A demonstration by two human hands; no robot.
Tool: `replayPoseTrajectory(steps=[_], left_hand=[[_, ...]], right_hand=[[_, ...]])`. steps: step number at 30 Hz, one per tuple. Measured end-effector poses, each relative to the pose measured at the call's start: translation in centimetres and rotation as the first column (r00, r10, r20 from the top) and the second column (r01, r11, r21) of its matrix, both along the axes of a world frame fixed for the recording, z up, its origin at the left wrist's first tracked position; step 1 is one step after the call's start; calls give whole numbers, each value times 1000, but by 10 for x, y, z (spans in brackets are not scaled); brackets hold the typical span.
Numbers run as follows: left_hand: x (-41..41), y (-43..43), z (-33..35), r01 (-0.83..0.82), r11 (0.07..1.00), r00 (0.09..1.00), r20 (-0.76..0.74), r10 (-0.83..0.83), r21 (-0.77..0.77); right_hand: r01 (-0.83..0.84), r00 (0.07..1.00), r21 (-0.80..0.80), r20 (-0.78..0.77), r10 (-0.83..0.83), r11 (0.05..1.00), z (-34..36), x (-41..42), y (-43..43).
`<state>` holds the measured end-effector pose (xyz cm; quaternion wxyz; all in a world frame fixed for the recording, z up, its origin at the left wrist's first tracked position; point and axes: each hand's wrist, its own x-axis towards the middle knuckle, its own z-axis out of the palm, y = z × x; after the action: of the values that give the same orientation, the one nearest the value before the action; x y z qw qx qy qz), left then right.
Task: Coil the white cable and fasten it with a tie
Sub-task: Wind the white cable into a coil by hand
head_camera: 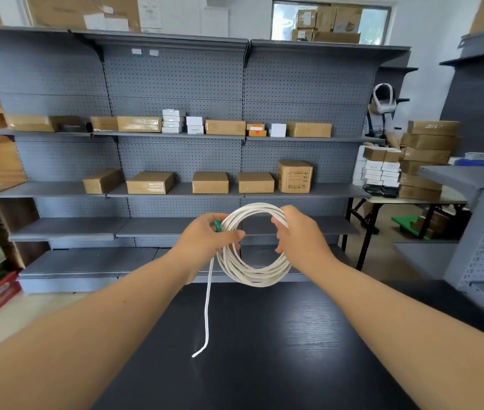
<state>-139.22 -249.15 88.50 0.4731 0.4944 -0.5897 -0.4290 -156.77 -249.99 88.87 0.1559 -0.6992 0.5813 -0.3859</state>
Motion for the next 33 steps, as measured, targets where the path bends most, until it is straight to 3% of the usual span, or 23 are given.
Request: replayPoseTrajectory(steps=[6, 11, 17, 23, 28, 30, 33], left_hand=[[3, -4, -2, 18, 999, 997, 71, -14, -48], [9, -7, -2, -9, 985, 914, 398, 78, -171], [17, -16, 8, 4, 962, 776, 608, 169, -274], [19, -22, 17, 60, 950, 603, 770, 210, -306], [20, -22, 17, 120, 946, 530, 826, 194, -300], [20, -23, 14, 116, 946, 549, 813, 194, -304], [17, -23, 7, 80, 954, 677, 718, 160, -288]], right_hand=[[-19, 997, -11, 75, 20, 1000, 0, 13, -2], [-97, 991, 94, 97, 88, 991, 2, 15, -7], [-184, 947, 188, 297, 123, 965, 5, 23, -10], [-162, 987, 61, 15, 161, 985, 12, 32, -12], [-184, 929, 25, -323, 182, 983, 11, 36, -12], [-171, 914, -13, -375, 153, 985, 10, 36, -10], [-153, 910, -69, -400, 113, 986, 10, 34, -8]])
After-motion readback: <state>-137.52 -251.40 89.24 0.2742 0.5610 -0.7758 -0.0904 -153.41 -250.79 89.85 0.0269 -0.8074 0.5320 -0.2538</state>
